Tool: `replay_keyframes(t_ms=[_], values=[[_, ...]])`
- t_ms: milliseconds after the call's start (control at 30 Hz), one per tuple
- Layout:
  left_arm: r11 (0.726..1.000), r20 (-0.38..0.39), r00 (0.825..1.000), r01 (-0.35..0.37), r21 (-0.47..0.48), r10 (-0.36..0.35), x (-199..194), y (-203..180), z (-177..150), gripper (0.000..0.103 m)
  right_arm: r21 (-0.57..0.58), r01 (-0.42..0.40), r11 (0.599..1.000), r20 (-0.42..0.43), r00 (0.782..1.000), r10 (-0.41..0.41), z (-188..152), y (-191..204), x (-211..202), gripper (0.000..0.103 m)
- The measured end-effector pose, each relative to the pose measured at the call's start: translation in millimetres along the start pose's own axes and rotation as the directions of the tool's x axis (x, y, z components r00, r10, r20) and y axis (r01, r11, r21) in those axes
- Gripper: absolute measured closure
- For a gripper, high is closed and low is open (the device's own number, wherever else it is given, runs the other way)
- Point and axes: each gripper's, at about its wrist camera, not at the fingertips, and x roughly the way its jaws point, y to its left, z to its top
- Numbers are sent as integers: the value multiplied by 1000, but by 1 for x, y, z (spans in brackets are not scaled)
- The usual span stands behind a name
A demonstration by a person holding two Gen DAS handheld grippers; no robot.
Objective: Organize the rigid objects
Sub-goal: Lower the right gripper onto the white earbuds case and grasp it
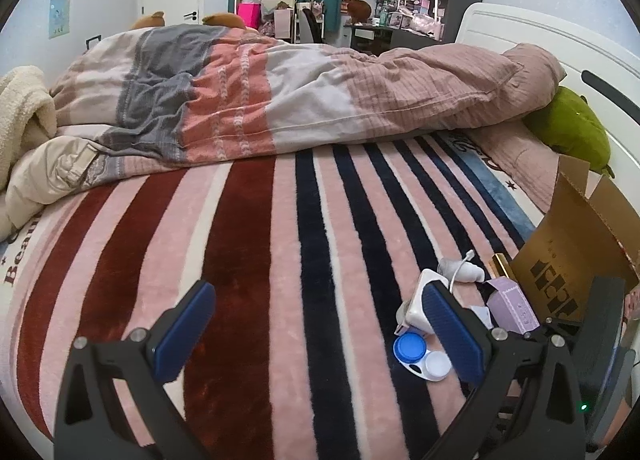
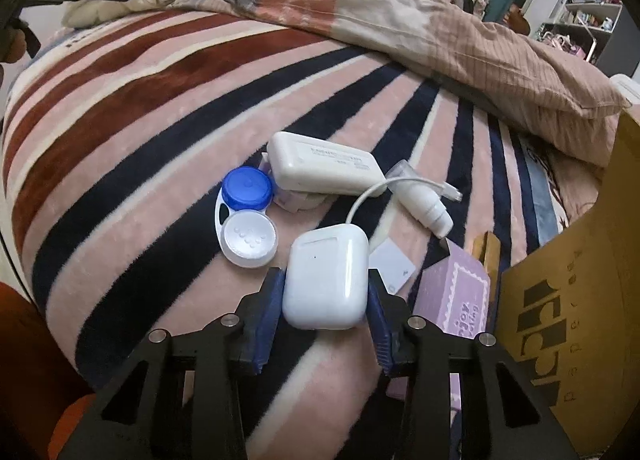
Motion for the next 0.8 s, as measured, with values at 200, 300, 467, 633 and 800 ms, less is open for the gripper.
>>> replay_keyframes(t_ms=[200, 300, 467, 633, 800], values=[[986, -15, 986, 162, -43, -163, -5, 3, 0, 1, 58, -61, 996, 61, 996, 57, 3, -10, -30, 77], [971, -14, 973, 231, -62, -232, -7, 1, -1, 1, 61, -94, 994, 80, 993, 89, 11, -11, -45, 87], [988, -43, 988, 149, -51, -151, -5, -2, -6, 1, 41, -72, 997, 16, 997, 72, -1, -14, -36, 83], [987, -33, 988, 149, -67, -152, -10, 4, -7, 1, 82, -128, 988, 8, 992, 128, -16, -24, -29, 72], [984, -32, 984, 175, -46, -176, -10, -1, -7, 1, 83, -118, 990, 11, 993, 117, -25, -23, -26, 47]])
